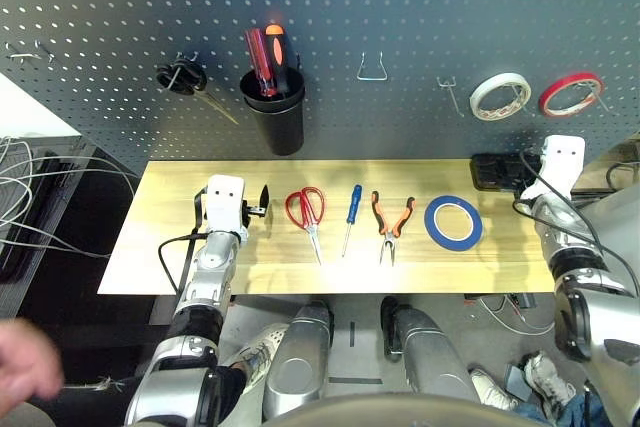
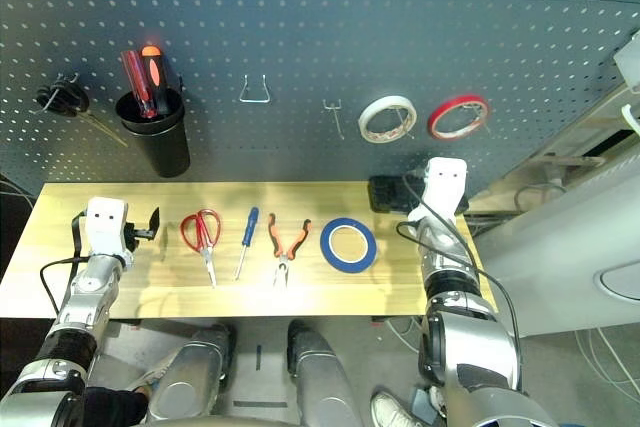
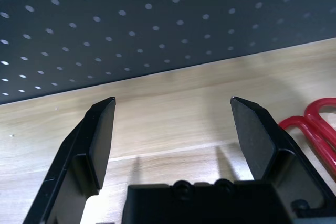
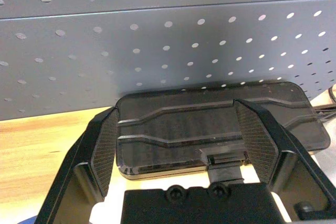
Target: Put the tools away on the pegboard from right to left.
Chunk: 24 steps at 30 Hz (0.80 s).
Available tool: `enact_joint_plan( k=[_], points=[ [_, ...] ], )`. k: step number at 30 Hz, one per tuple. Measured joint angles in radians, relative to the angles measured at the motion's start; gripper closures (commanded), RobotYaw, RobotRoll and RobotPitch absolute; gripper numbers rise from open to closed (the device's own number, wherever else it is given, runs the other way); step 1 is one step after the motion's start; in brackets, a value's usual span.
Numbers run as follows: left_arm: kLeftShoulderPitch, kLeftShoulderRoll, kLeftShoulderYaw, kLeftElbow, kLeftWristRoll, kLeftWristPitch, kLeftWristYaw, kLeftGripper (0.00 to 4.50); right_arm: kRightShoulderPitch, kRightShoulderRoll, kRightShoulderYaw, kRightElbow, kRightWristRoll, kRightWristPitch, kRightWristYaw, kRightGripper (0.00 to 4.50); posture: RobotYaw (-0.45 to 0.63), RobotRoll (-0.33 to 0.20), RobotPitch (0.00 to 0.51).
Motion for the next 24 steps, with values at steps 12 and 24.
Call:
enact_joint_plan(
  k=[12,24],
  points=[
    [0.024,0.008,-0.071,-0.119,-0.001,0.002,-0.140,0.03,0.011,-0.009,0.006,-0.046,0.035,0.145,0.156,0.00,0.12,0.000,0.196],
    [-0.044,0.040,-0.274,-0.257,0.048,0.025,-0.414,0.03,0.212,0.009,0.148,-0.419,0.014,0.536,0.277,0.00,0.11,0.000,0.190]
  ],
)
